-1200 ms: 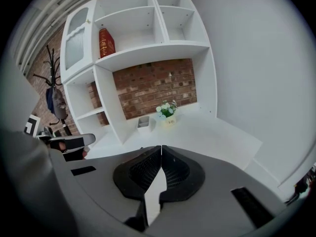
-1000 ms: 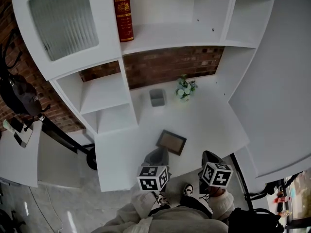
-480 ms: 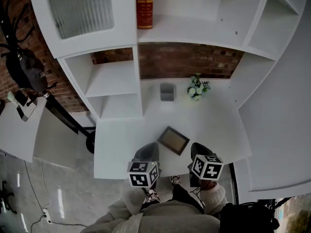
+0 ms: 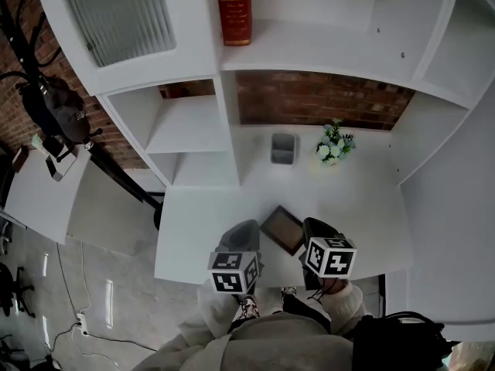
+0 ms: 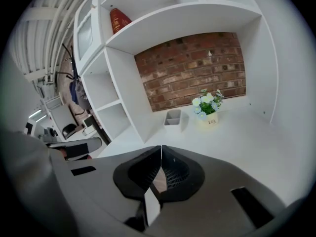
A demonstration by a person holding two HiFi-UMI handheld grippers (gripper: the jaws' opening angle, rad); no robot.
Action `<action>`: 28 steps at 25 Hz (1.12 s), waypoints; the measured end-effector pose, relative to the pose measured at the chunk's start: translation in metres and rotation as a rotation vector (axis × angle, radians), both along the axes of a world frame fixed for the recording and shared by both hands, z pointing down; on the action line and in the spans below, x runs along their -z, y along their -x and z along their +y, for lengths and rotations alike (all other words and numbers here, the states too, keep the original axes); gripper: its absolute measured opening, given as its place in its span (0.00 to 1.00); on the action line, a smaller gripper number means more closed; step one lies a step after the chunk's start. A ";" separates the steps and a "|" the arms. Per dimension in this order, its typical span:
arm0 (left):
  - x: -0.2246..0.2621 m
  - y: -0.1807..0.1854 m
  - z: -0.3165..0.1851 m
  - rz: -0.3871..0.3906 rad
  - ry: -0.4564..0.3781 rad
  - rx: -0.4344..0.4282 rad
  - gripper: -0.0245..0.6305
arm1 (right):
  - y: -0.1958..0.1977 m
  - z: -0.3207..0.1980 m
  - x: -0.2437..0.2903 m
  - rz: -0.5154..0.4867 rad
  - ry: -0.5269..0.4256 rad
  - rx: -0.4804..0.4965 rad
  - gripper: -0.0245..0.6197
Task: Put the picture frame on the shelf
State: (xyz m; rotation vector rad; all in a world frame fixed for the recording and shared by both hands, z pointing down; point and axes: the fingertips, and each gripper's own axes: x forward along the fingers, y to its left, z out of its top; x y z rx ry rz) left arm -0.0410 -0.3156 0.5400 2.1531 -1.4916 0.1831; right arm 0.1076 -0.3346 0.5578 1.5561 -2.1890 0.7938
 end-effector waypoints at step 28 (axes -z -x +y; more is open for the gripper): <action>-0.117 -0.020 -0.019 0.002 0.228 0.339 0.05 | 0.028 -0.056 -0.134 0.109 0.264 0.559 0.08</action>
